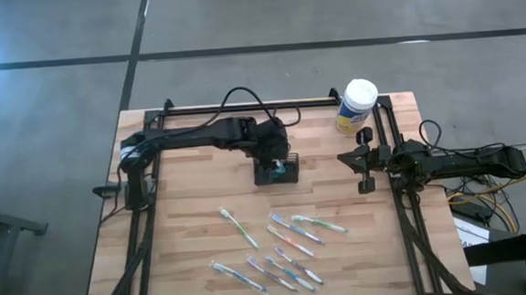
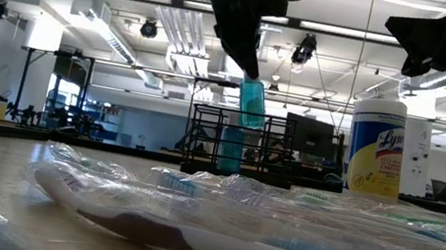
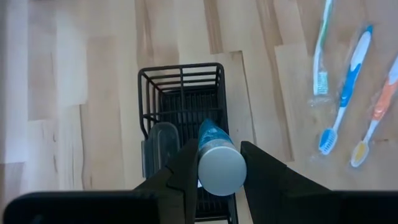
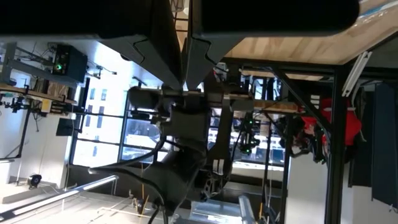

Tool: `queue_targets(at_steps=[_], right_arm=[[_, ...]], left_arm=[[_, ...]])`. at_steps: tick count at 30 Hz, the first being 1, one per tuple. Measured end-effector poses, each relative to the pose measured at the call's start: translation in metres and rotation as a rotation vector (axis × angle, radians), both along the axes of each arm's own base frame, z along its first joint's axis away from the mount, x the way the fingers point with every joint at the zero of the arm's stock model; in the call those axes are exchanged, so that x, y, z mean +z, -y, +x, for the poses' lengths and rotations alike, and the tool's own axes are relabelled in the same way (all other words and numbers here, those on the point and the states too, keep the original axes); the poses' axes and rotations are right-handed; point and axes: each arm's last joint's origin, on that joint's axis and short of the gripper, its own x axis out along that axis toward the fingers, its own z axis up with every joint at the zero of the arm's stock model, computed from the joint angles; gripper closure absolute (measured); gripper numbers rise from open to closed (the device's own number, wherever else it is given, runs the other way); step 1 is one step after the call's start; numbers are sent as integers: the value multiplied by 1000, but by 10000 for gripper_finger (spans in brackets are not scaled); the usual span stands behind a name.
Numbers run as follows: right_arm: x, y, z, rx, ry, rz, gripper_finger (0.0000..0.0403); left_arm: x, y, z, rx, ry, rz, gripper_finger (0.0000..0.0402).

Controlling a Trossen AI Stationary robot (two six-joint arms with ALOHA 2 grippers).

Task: Pick & Place toothbrushing station
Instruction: Put the mouthwash into the wire organizer

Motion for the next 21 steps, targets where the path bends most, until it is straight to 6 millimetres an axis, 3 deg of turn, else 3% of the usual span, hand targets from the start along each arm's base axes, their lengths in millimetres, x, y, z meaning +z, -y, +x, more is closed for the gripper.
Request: queue_targets(at_steps=[21], right_arm=[[0, 0, 0, 0, 0, -1, 385]], left_arm=[[-50, -4, 25, -27, -95, -5, 304]])
